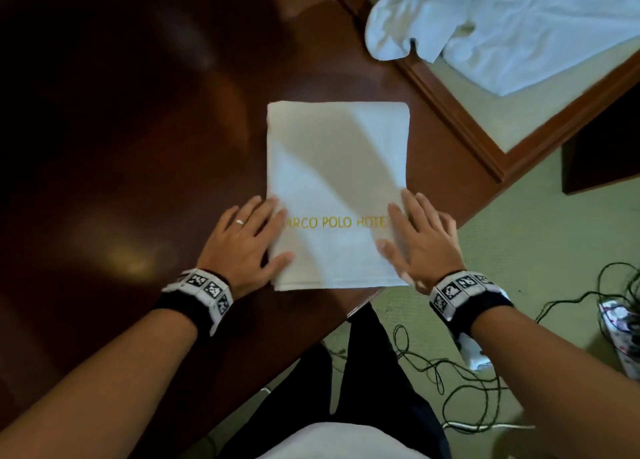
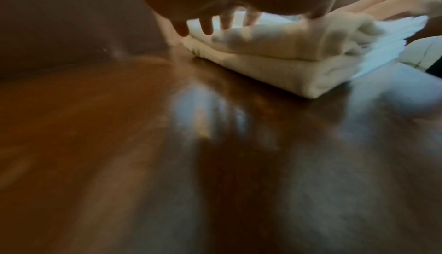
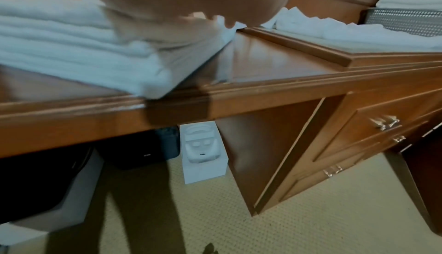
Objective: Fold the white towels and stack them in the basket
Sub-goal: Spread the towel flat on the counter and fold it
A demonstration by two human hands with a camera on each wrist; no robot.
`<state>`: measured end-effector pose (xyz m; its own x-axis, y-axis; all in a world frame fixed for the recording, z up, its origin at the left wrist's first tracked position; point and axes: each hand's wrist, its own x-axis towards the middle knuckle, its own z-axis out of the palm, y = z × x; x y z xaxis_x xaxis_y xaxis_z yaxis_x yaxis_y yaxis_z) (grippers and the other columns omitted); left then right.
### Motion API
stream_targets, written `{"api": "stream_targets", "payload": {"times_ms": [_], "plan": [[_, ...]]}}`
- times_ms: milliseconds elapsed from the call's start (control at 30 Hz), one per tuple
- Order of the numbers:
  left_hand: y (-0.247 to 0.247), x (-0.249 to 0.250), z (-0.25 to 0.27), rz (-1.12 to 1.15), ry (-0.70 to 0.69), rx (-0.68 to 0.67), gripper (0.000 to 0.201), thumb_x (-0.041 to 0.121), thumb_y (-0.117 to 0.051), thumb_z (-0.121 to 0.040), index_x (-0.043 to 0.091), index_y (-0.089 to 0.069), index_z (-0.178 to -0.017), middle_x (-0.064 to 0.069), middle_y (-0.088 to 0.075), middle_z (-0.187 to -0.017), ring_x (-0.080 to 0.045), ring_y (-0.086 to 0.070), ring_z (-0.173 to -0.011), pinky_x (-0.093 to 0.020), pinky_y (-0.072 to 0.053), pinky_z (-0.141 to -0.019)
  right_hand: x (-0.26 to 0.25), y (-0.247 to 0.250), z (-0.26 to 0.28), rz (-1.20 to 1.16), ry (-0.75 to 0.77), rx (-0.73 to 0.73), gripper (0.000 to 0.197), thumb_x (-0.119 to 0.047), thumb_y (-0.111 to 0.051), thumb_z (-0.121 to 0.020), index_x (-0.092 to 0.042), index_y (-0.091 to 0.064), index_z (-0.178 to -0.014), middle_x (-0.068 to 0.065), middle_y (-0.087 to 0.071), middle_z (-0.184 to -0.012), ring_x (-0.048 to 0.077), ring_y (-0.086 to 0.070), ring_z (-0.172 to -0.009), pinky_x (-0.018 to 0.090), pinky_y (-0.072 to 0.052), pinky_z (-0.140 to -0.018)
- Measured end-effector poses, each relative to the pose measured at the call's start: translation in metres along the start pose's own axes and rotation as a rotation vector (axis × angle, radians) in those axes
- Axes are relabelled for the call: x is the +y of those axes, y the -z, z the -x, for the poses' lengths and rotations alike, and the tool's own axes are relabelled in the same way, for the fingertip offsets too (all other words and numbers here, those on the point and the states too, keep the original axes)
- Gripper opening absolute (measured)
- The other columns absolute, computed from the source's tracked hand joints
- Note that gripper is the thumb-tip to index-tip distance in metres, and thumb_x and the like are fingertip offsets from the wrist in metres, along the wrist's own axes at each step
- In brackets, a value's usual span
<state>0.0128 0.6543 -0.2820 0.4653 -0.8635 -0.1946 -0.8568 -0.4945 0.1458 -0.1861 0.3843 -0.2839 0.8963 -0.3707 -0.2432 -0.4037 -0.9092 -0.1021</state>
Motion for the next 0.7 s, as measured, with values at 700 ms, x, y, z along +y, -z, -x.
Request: {"api": "stream_targets", "payload": {"times_ms": [700], "plan": [[0.021, 0.019, -0.062, 0.159, 0.566, -0.084, 0.074, 0.070, -0.038, -0.093, 0.010, -0.047, -0.135, -0.016, -0.052, -0.136, -0.037, -0.048, -0.123, -0.049, -0.040, -0.097, -0.002, 0.013, -0.049, -0.198, -0.294, 0.022, 0.060, -0.053, -0.044, -0.094, -0.018, -0.035, -0.143, 0.009, -0.048, -0.130, 0.036, -0.055, -0.109, 0.047, -0.041, -0.090]]}}
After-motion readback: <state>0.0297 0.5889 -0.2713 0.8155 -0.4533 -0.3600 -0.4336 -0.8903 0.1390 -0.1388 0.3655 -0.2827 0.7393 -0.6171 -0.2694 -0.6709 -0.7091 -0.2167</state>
